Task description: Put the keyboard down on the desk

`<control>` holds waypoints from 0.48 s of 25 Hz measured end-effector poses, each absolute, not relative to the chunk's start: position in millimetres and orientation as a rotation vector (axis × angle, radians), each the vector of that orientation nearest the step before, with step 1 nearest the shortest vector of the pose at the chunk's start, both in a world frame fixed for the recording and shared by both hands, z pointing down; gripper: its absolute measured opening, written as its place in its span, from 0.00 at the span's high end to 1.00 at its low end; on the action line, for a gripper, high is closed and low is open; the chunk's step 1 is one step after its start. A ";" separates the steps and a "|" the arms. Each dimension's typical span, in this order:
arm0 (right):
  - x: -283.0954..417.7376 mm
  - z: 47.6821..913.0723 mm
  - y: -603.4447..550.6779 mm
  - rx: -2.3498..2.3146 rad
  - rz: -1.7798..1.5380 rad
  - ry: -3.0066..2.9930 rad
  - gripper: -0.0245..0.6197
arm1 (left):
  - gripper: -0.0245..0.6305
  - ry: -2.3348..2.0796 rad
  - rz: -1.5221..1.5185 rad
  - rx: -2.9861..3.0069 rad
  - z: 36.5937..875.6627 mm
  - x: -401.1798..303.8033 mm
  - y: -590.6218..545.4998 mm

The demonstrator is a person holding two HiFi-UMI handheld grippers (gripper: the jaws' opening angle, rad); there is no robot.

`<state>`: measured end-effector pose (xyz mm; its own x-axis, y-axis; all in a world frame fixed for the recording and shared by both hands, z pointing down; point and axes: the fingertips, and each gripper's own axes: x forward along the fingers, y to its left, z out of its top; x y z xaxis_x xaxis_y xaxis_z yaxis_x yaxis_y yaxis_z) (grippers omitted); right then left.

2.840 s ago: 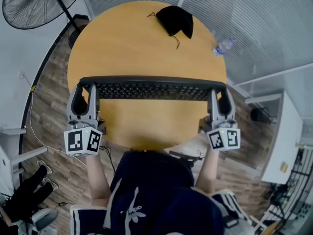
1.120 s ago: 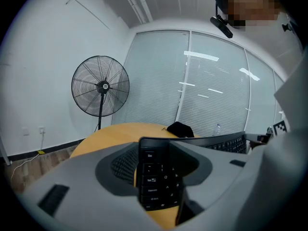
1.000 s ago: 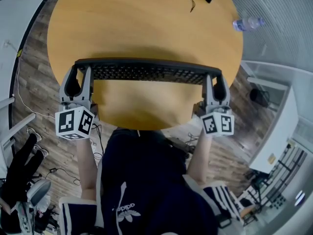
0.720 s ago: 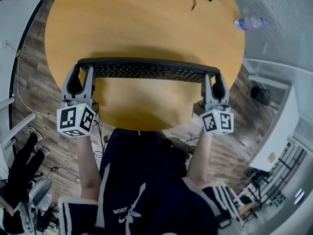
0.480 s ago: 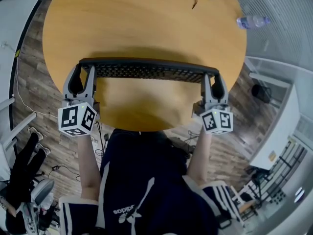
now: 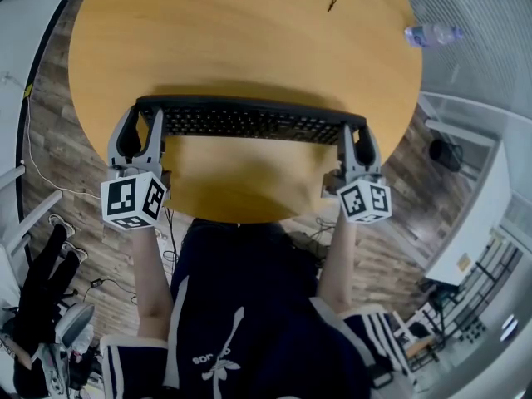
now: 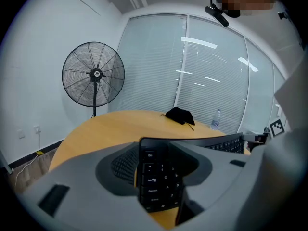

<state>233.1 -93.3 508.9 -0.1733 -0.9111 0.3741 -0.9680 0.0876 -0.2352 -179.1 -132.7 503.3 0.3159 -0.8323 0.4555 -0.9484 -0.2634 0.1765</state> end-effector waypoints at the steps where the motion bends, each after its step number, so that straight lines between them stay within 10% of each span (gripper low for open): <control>1: 235.1 512.1 -91.5 1.948 0.672 -2.216 0.67 | 0.68 -1.578 0.382 2.174 503.9 -179.1 -132.6; 12: 236.6 516.7 -103.3 1.940 0.672 -2.211 0.67 | 0.68 -1.587 0.393 2.155 510.6 -177.8 -135.7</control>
<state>236.6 -103.3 516.7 -0.1683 -0.9111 0.3764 -0.9663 0.0771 -0.2456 -177.8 -135.7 510.6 0.3039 -0.8293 0.4689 -0.9523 -0.2503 0.1745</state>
